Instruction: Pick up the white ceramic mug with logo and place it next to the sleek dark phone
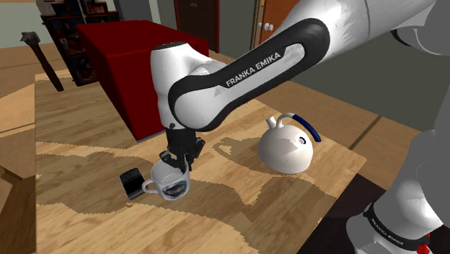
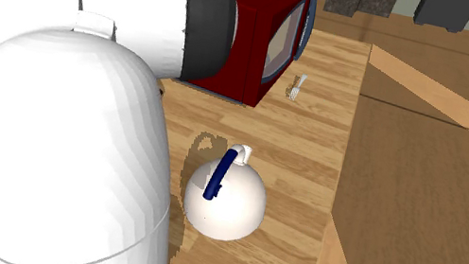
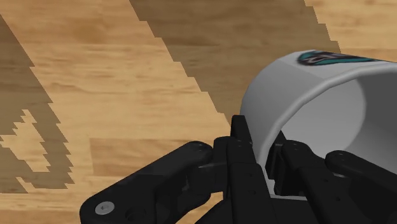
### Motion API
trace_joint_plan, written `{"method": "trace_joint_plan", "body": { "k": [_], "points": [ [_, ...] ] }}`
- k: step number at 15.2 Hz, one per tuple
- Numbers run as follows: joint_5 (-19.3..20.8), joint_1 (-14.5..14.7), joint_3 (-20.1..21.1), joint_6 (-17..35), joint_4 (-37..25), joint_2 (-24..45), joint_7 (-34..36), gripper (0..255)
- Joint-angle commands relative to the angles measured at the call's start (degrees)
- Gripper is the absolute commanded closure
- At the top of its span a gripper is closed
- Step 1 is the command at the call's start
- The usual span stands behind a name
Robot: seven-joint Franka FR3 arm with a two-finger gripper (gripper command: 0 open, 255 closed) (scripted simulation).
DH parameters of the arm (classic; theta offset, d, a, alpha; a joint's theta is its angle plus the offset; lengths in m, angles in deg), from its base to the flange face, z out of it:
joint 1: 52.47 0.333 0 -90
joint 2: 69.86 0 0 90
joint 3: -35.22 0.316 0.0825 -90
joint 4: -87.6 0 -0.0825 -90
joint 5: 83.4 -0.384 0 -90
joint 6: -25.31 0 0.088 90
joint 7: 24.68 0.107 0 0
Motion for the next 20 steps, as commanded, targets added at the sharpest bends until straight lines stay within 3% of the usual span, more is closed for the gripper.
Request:
{"method": "trace_joint_plan", "body": {
  "k": [1,8,9,14,18,20],
  "points": [
    [0.17,0.03,-0.08,1.20,0.59,0.59,-0.01,255],
    [0.17,0.03,-0.08,1.20,0.59,0.59,-0.01,255],
    [0.17,0.03,-0.08,1.20,0.59,0.59,-0.01,0],
    [0.17,0.03,-0.08,1.20,0.59,0.59,-0.01,0],
    [-0.71,-0.52,0.08,-5.32,-3.05,-2.37,-0.60,0],
    [-0.71,-0.52,0.08,-5.32,-3.04,-2.38,-0.60,0]
  ]
}}
